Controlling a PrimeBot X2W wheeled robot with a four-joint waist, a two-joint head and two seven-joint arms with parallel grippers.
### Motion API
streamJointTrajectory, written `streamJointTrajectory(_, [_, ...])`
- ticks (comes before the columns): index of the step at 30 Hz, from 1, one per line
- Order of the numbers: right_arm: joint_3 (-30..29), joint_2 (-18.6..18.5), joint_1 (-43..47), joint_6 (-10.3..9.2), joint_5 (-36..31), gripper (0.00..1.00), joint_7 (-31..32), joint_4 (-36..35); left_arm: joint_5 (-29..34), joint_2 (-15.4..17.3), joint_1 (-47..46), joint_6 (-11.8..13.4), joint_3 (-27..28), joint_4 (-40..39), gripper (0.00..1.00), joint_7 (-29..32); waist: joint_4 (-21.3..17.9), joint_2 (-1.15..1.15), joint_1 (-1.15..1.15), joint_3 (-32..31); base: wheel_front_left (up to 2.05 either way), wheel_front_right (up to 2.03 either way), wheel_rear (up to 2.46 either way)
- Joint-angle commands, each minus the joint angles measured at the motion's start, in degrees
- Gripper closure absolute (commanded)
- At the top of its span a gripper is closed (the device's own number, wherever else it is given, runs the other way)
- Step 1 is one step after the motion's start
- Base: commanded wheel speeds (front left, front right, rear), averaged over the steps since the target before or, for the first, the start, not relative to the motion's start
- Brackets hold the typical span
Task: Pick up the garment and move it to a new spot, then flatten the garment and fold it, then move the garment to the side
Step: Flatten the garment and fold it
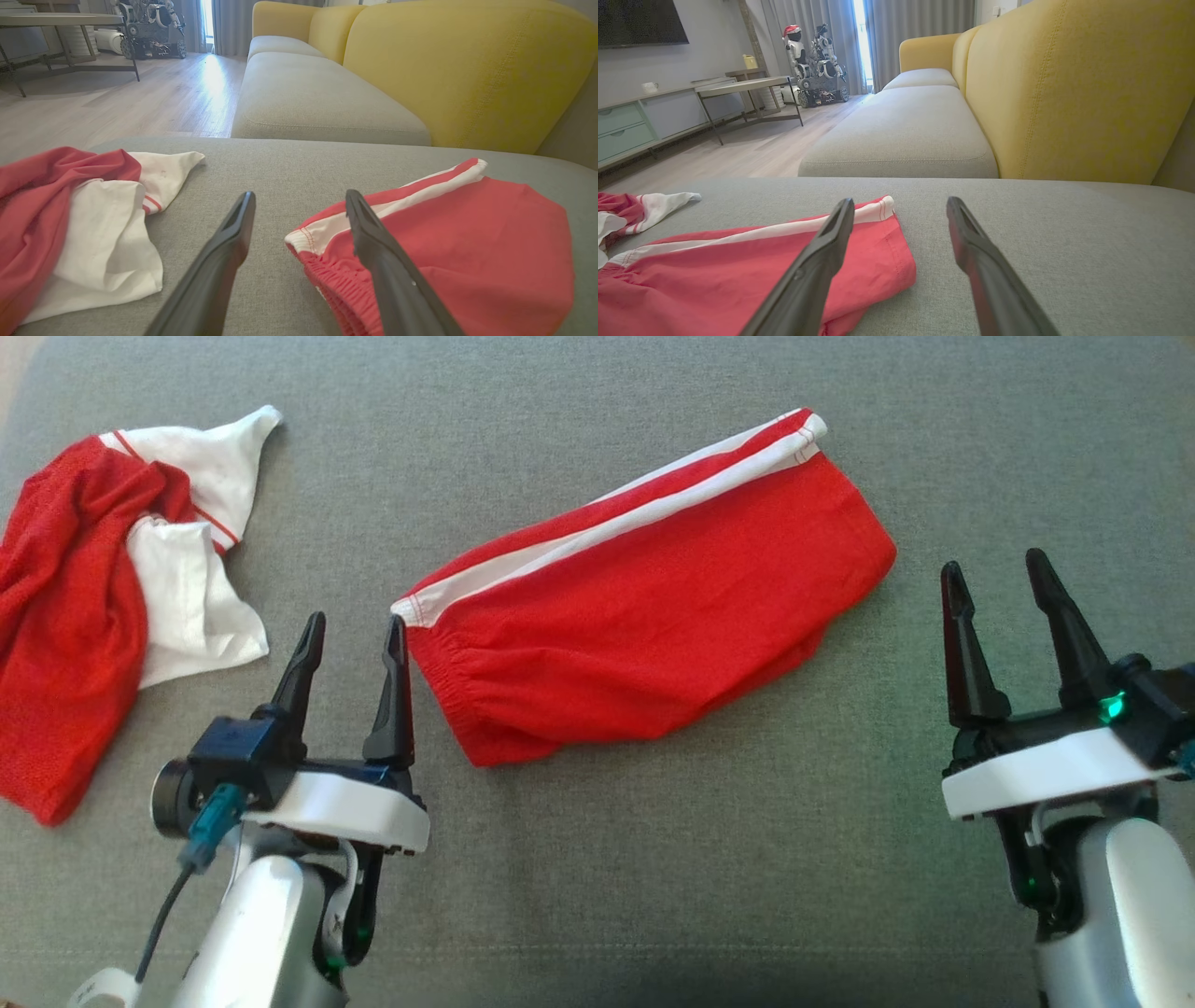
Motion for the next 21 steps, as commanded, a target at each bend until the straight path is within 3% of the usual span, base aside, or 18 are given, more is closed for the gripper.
streamJointTrajectory(1, [1.2, -0.65, -0.64, -0.04, -0.38, 0.0, 0.31, -2.3, 0.4, 0.81, -1.8, -0.19, 2.02, -1.58, 0.0, -0.7, 0.04, 0.0, 0.0, 0.04, 0.0, 0.0, 0.0])
streamJointTrajectory(9, [1.24, -4.56, -5.93, -0.04, 0.98, 0.0, 1.52, 1.63, 1.07, -0.01, -3.53, -0.95, 1.6, -1.93, 0.0, -0.7, 1.39, 0.0, 0.0, 2.08, 0.0, 0.0, 0.0])
streamJointTrajectory(15, [3.47, -8.36, -13.26, -0.04, 2.55, 0.0, 3.08, 11.27, 2.2, -0.92, -6.59, -2.1, 0.63, -1.83, 0.0, -0.7, 4.07, 0.0, 0.0, 5.13, 0.0, 0.0, 0.0])
streamJointTrajectory(21, [6.81, -9.43, -17.68, -0.04, 4.48, 0.0, 5.2, 21.97, 2.65, -2.32, -8.32, -2.89, 0.42, -1.82, 0.0, -0.7, 6.92, 0.0, 0.0, 7.13, 0.0, 0.0, 0.0])
